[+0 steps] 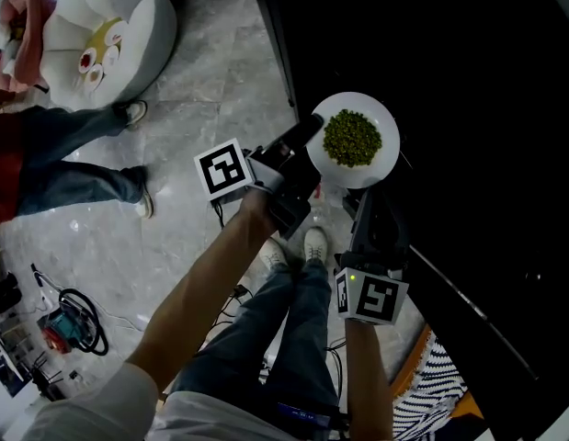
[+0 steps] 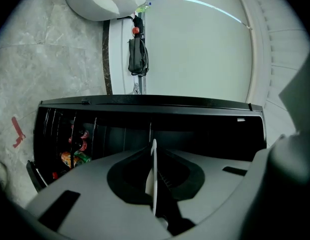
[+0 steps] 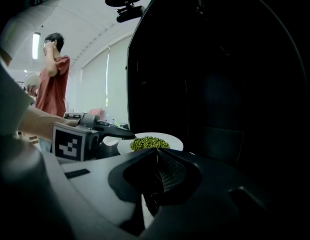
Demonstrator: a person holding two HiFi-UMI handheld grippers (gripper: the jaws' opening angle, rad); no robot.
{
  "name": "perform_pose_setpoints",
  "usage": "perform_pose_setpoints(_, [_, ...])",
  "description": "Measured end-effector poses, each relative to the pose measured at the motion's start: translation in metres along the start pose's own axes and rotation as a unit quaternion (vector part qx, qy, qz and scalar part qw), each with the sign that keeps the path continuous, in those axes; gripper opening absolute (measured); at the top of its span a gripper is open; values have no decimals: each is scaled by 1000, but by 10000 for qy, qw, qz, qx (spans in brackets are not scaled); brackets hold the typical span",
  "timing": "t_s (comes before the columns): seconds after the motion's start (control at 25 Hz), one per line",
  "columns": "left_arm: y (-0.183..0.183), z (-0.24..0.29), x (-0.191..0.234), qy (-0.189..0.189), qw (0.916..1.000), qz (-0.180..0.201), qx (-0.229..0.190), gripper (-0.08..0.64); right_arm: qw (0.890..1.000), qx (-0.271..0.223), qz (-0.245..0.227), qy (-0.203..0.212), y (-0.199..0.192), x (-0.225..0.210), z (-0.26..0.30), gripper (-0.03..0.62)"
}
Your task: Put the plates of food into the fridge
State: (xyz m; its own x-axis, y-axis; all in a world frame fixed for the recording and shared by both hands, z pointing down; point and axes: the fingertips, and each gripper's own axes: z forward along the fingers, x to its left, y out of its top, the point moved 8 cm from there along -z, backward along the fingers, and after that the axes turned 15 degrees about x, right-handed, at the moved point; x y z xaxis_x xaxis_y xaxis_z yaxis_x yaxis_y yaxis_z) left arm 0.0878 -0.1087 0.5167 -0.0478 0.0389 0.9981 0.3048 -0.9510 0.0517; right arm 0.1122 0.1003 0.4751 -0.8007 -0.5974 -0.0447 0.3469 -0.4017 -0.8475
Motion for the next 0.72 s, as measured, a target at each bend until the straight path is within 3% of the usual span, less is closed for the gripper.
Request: perform_pose_setpoints(0.72, [-2, 45, 0, -26, 10000, -42, 46, 18, 9999, -70, 78, 128, 2, -9, 8, 11])
